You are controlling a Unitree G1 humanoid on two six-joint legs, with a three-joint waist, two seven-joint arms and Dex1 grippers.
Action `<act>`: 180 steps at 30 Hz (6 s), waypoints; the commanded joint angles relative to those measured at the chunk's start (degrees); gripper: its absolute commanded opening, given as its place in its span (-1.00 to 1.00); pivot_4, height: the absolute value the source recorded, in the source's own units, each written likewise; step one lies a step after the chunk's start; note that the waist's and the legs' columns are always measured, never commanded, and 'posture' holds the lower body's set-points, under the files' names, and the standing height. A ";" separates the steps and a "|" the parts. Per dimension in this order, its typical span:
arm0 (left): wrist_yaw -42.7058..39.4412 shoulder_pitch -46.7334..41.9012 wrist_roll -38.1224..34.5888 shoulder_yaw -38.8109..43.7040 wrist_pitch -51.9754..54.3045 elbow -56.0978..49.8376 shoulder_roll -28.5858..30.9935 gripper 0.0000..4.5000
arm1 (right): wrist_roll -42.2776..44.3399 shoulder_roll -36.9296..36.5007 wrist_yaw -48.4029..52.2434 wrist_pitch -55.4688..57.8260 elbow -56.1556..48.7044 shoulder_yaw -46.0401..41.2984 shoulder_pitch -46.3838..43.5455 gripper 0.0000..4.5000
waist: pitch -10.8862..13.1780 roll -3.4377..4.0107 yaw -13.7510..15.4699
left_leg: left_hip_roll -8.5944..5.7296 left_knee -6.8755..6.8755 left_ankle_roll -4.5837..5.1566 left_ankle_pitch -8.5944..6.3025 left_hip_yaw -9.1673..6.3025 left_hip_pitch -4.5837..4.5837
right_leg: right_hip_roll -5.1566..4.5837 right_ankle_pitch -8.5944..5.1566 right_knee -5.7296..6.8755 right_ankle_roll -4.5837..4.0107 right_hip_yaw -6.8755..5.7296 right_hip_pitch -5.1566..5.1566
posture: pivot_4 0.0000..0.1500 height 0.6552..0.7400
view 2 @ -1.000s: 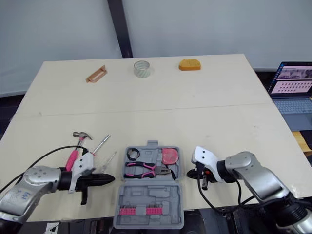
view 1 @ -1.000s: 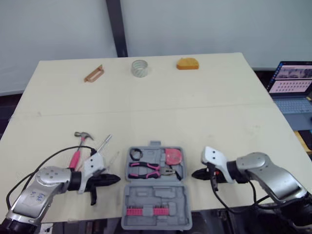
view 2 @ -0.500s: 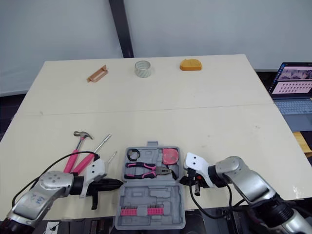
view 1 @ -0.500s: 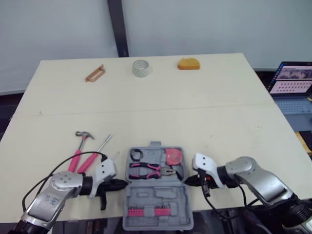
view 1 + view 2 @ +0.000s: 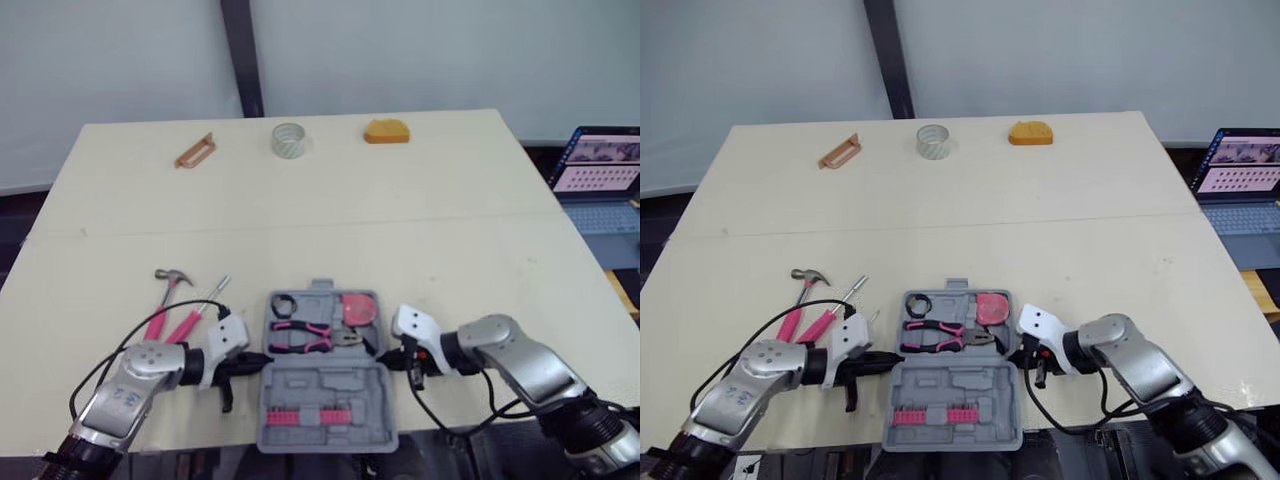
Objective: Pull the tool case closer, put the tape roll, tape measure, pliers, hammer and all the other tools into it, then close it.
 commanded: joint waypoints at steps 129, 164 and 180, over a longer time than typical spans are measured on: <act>2.71 1.66 -10.17 20.82 3.05 -7.56 1.80 -0.75 | 9.20 -3.40 3.54 -2.62 2.89 -24.11 1.62 -1.00 | 0.05 -0.06 -0.02 | 0.01 0.01 0.00 0.00 -0.03 0.01 | 0.00 0.01 0.00 0.02 -0.01 0.05 | 1.00 1.00; 6.44 15.73 -13.81 52.62 -11.31 21.24 5.18 1.00 | 13.79 -8.17 1.77 -15.40 27.47 -42.11 2.79 0.99 | 0.26 -0.18 -0.29 | 0.03 -0.08 0.03 -0.05 0.13 0.09 | -0.01 0.01 -0.05 0.01 0.02 0.03 | 1.00 1.00; 6.55 11.07 -16.68 41.74 -2.75 3.99 4.29 1.00 | 17.24 -1.88 -4.76 -9.29 14.38 -39.56 -0.82 0.99 | 0.28 -0.18 -0.16 | 0.05 -0.07 0.01 -0.06 0.16 0.08 | -0.01 0.01 -0.02 0.01 0.03 0.00 | 1.00 1.00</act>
